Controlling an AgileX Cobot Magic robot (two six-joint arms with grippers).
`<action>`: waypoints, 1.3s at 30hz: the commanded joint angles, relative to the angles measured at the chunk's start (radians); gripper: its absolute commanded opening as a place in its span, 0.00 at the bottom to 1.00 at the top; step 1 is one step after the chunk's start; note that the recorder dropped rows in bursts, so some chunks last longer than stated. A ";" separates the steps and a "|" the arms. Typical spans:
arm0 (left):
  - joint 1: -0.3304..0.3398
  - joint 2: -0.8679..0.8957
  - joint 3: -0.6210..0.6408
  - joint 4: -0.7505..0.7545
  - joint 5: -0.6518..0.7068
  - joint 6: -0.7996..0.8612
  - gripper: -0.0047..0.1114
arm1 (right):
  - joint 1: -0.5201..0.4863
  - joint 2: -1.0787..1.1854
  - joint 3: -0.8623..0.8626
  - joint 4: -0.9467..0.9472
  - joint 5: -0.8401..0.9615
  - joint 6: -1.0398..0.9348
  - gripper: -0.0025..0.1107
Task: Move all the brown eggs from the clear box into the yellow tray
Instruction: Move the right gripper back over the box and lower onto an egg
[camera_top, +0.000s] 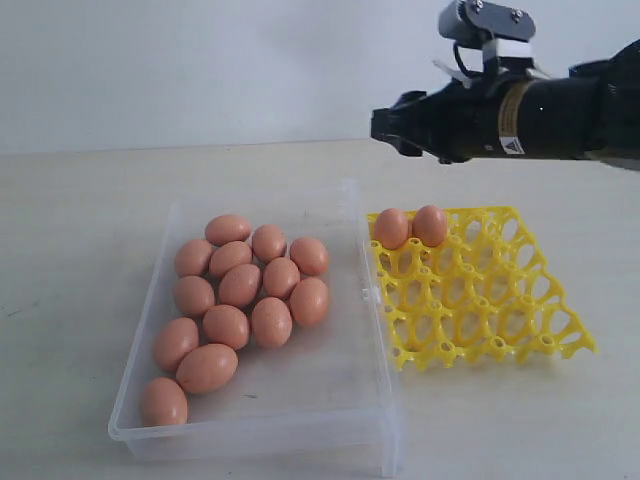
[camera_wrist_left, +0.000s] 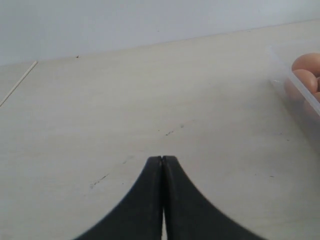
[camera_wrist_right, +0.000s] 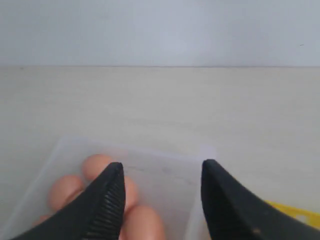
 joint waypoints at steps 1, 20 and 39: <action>0.002 -0.006 -0.004 -0.001 -0.006 -0.005 0.04 | 0.089 -0.027 -0.088 -0.494 -0.171 0.556 0.31; 0.002 -0.006 -0.004 -0.001 -0.006 -0.005 0.04 | 0.283 0.162 -0.246 -0.592 0.040 0.577 0.02; 0.002 -0.006 -0.004 -0.001 -0.006 -0.005 0.04 | 0.322 0.034 -0.051 0.019 0.297 -0.153 0.02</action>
